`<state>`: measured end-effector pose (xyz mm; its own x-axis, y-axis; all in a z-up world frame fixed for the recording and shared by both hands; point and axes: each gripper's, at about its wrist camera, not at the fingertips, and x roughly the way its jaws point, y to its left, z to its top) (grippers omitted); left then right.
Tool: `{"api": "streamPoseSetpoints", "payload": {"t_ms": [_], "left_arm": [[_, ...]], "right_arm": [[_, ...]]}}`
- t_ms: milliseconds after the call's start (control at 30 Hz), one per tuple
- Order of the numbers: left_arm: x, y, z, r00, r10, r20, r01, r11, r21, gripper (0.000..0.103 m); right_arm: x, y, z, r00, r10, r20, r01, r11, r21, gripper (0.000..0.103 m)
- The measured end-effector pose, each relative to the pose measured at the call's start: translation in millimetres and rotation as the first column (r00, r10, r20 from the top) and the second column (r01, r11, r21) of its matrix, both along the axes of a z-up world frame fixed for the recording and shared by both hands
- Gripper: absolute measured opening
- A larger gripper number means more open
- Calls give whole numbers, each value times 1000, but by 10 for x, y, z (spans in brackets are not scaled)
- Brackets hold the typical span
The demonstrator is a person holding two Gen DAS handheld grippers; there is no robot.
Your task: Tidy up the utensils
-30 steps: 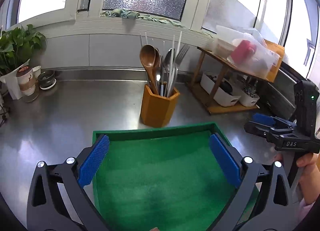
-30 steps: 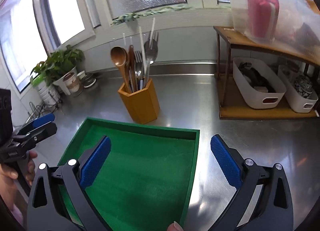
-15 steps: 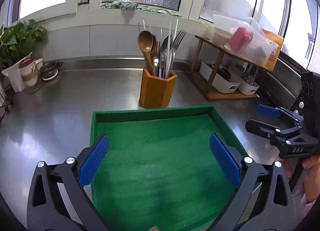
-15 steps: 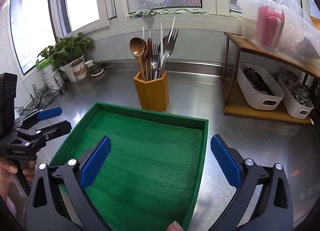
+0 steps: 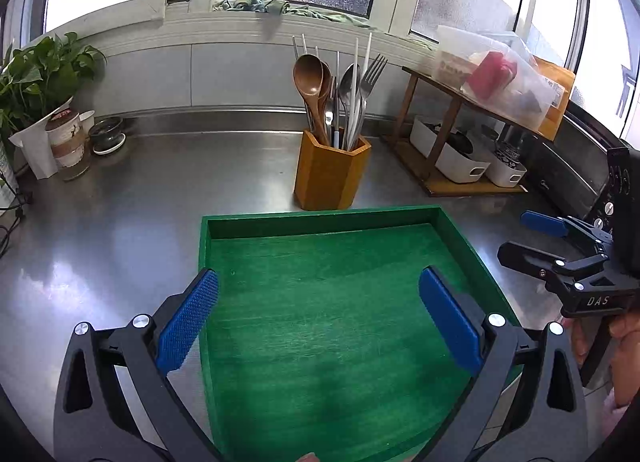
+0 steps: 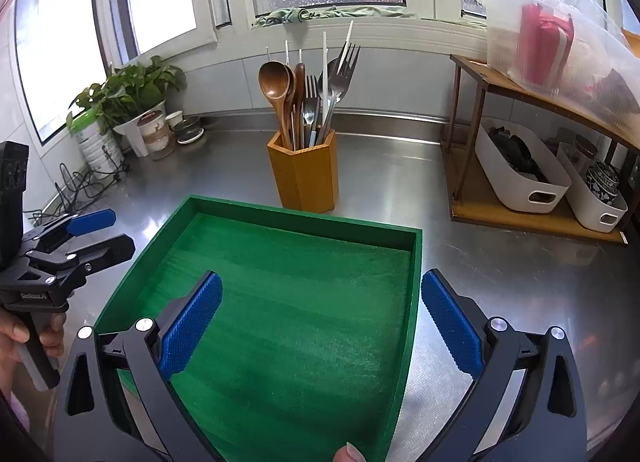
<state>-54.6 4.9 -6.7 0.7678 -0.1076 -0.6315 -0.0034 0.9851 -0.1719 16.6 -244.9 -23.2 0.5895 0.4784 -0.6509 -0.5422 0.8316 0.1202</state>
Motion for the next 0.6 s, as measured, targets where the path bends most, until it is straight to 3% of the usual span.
{"api": "streamPoseSetpoints", "payload": {"t_ms": [600], "left_arm": [[5, 33, -1, 1000, 13, -9, -13, 1000, 2, 95]], "right_arm": [[-1, 25, 4, 1000, -6, -6, 6, 1000, -9, 100]]}}
